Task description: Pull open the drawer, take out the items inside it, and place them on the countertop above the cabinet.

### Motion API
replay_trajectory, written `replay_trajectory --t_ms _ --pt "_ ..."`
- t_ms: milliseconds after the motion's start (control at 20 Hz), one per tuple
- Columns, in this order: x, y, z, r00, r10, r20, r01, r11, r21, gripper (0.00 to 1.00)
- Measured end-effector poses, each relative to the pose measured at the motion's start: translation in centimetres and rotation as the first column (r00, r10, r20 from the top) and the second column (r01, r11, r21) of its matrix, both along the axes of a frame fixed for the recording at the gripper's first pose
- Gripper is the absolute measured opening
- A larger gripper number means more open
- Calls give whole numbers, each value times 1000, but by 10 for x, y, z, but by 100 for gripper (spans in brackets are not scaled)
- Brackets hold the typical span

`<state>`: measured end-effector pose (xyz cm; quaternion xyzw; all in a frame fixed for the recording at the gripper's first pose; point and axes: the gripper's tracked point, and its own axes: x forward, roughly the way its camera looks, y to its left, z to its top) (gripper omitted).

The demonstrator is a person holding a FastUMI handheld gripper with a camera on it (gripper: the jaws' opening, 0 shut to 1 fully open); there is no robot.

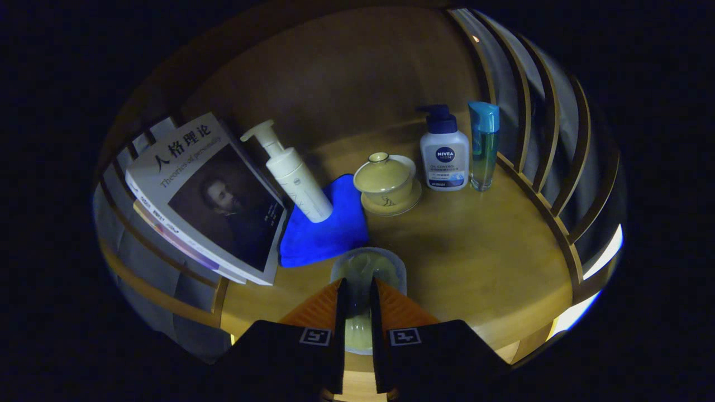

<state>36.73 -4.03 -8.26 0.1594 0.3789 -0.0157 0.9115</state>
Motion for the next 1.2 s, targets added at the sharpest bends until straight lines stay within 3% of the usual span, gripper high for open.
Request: replay_trajectory --t_ms 100,300,450,600,750,950,1200 --pt "2 3 -1 1000 -10 19 10 1000 -7 23" --pt "-5 13 6 996 -9 91 8 1000 14 66" --pt "-32 8 20 985 -13 169 22 998 -55 98" --pt "-77 21 49 948 47 316 -3 990 -140 98" --pt "-131 46 68 891 85 446 -29 991 -132 98" --pt "-184 53 65 846 68 529 4 991 -133 98" --pt "-253 73 63 782 116 612 16 978 -206 98"
